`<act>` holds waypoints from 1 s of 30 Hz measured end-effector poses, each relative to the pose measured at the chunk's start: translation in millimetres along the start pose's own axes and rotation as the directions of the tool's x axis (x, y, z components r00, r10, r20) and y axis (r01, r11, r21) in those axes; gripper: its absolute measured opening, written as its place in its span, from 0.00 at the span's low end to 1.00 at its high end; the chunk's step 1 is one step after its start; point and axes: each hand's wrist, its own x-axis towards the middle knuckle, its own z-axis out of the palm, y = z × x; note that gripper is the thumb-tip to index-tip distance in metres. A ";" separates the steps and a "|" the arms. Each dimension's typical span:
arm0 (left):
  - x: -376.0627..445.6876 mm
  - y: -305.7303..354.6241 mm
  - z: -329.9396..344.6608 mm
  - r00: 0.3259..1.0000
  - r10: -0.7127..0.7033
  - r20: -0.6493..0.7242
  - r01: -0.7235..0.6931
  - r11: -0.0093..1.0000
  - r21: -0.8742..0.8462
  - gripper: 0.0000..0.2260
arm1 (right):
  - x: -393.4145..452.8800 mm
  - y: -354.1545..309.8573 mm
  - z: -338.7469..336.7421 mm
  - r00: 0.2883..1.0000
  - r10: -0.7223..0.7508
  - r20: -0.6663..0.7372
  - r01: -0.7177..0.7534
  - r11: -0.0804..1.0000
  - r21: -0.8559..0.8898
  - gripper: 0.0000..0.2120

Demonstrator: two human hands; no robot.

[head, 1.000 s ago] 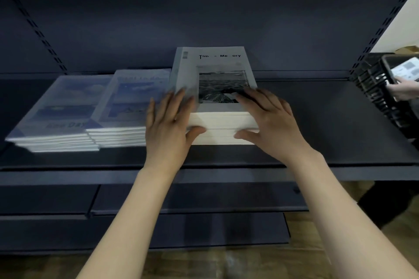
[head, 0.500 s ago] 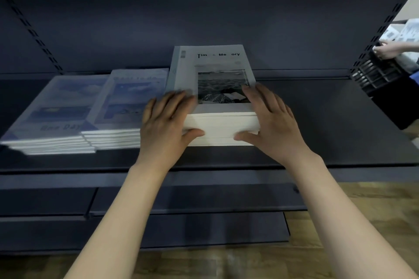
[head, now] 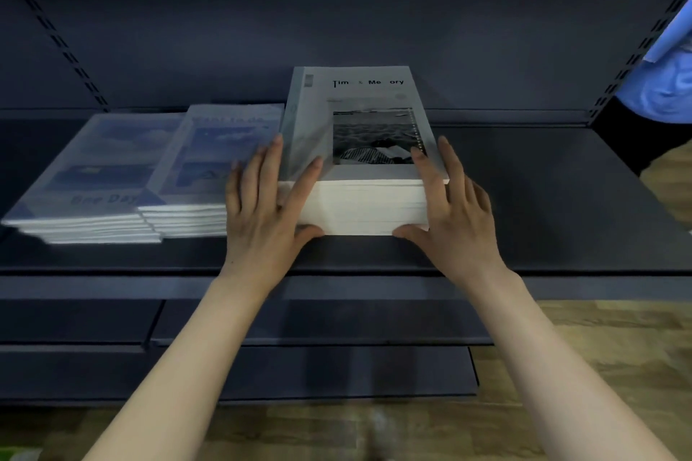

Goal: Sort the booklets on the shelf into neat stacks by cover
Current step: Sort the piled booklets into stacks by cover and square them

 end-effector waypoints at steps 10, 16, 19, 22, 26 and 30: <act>3.1 3.3 -8.3 0.999 -0.008 0.051 0.009 1.000 -0.014 0.41 | -15.9 -8.1 4.1 0.997 0.075 -0.023 -0.075 0.997 0.018 0.48; 10.8 0.2 -10.1 0.997 -0.007 0.080 0.014 0.996 -0.089 0.29 | -9.4 -9.6 0.7 0.998 0.062 -0.007 -0.062 0.988 -0.138 0.49; 11.1 0.4 -14.7 0.998 -0.014 0.066 0.020 0.996 -0.086 0.22 | -12.7 -12.3 0.8 0.997 0.073 -0.028 -0.075 0.995 -0.070 0.46; 14.8 -2.7 -16.7 1.000 0.014 -0.027 -0.016 0.997 -0.079 0.17 | -8.5 -14.3 -4.2 0.996 0.044 -0.076 -0.043 0.999 0.021 0.31; 17.3 -9.6 -12.6 0.989 0.057 -0.139 -0.064 0.997 -0.047 0.13 | 0.2 -21.2 -10.4 0.984 0.143 -0.108 -0.128 0.983 0.131 0.26; 16.3 -10.8 -12.0 0.987 0.047 -0.153 -0.057 0.996 -0.067 0.14 | 5.4 -25.3 -10.0 0.986 0.132 -0.102 -0.115 0.981 0.159 0.27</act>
